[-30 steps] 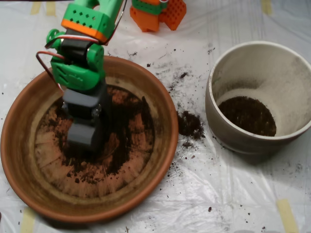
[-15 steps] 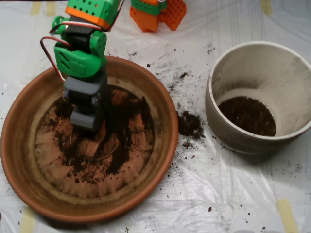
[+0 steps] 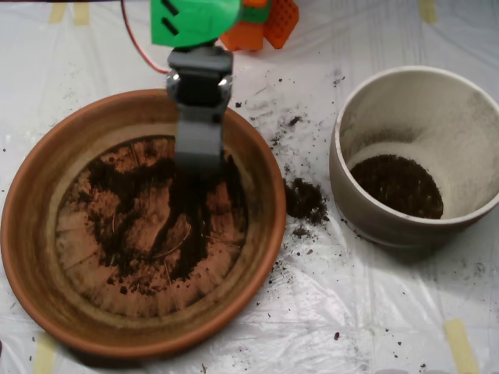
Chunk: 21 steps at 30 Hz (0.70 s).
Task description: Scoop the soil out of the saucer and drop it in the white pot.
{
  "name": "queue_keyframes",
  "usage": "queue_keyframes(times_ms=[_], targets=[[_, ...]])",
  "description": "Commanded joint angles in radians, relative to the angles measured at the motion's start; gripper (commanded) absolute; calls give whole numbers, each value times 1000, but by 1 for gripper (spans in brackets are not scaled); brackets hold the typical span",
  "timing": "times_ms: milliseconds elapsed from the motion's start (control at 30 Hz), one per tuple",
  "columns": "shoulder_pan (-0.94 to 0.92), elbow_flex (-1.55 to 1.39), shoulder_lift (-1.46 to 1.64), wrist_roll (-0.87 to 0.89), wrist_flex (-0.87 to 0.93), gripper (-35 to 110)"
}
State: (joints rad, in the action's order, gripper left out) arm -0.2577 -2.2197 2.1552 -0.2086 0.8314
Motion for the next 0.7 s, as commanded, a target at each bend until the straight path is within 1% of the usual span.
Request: queue_keyframes(times_ms=[0, 100, 367, 533, 667], targets=[[95, 149, 176, 18, 115, -1], [160, 256, 192, 35, 192, -1], [298, 492, 124, 37, 305, -1], [428, 718, -29, 49, 391, -1], [546, 1008, -233, 41, 515, -1]])
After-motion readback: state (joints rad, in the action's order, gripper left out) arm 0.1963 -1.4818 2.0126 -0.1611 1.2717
